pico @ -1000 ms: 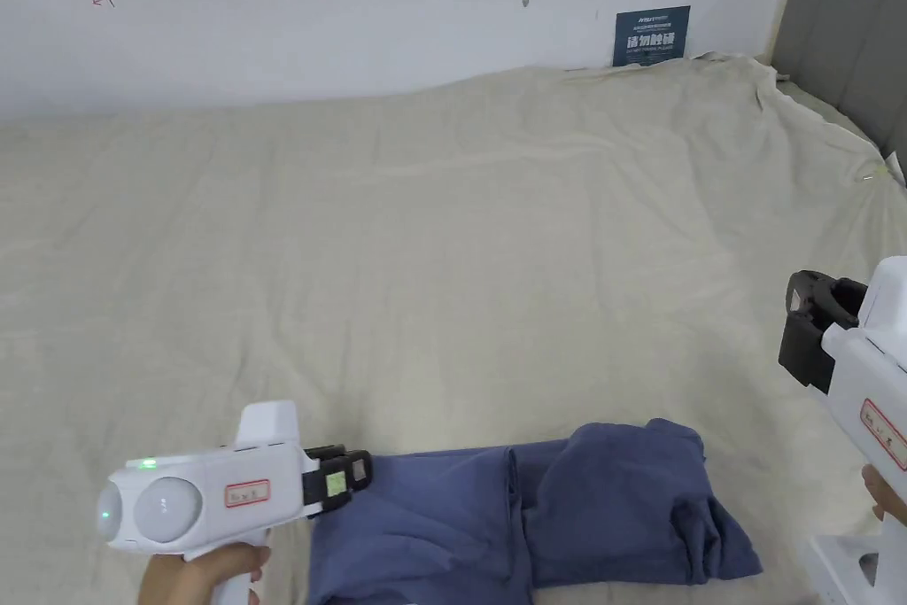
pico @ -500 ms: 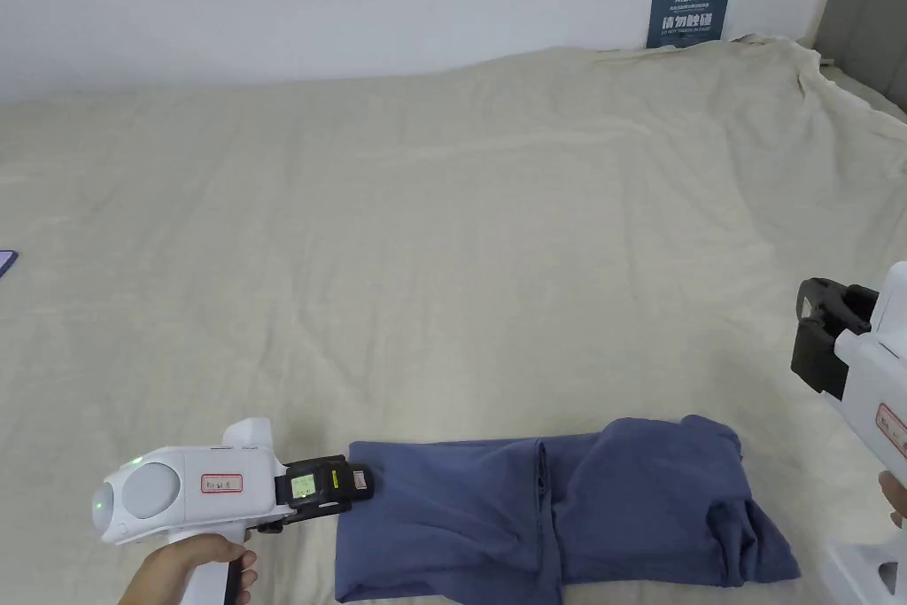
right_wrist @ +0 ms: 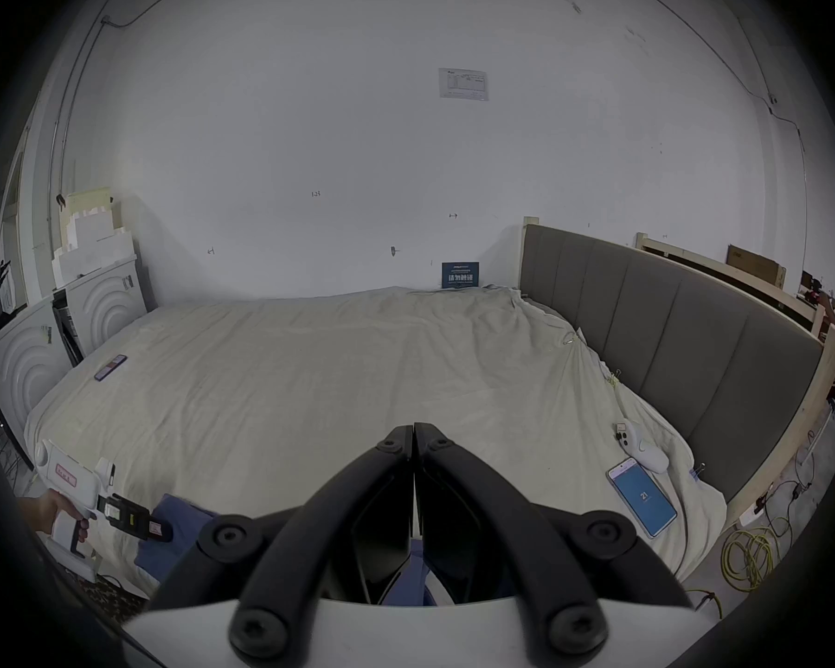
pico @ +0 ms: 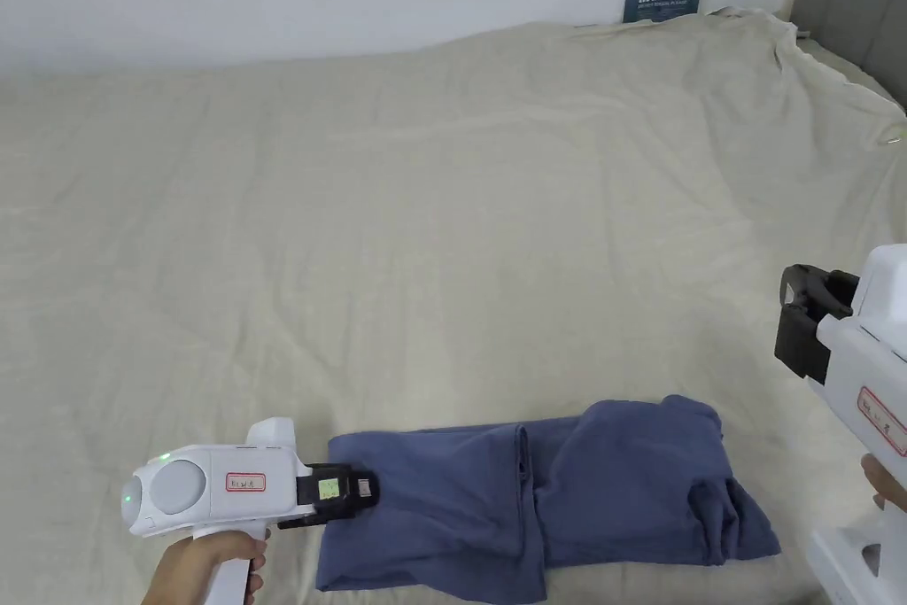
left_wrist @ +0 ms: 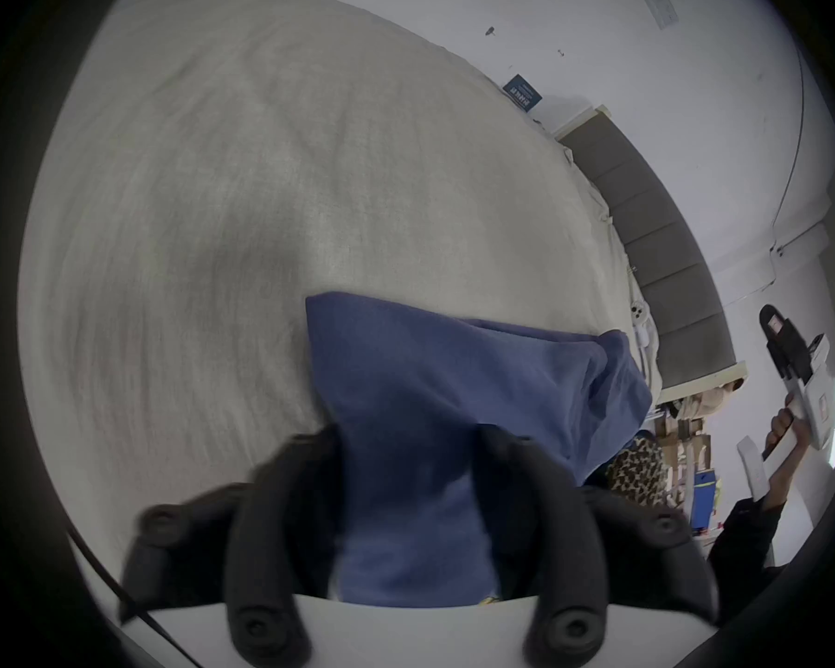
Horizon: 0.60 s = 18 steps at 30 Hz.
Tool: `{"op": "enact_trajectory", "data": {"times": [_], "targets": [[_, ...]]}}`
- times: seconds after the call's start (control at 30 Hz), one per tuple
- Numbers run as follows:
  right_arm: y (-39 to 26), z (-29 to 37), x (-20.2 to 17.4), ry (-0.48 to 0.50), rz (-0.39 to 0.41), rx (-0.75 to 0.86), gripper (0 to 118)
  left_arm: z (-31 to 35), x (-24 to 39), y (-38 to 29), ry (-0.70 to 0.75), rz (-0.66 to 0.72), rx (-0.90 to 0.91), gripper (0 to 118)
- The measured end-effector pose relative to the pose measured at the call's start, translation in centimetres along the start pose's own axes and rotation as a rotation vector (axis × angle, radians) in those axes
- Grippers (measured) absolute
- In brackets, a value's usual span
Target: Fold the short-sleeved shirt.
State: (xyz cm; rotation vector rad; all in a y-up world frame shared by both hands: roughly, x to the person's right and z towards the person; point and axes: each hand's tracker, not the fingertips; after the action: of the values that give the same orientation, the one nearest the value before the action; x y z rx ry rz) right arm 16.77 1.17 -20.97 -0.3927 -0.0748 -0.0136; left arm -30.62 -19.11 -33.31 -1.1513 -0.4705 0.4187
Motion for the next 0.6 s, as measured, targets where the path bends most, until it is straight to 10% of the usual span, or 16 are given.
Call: {"op": "enact_trajectory", "data": {"times": [0.6], "targets": [[0.7, 0.7, -0.1, 0.022, -0.003, 0.028, 0, 9.7, -0.5, -0.2, 0.144, 0.044, 0.094, 6]]}}
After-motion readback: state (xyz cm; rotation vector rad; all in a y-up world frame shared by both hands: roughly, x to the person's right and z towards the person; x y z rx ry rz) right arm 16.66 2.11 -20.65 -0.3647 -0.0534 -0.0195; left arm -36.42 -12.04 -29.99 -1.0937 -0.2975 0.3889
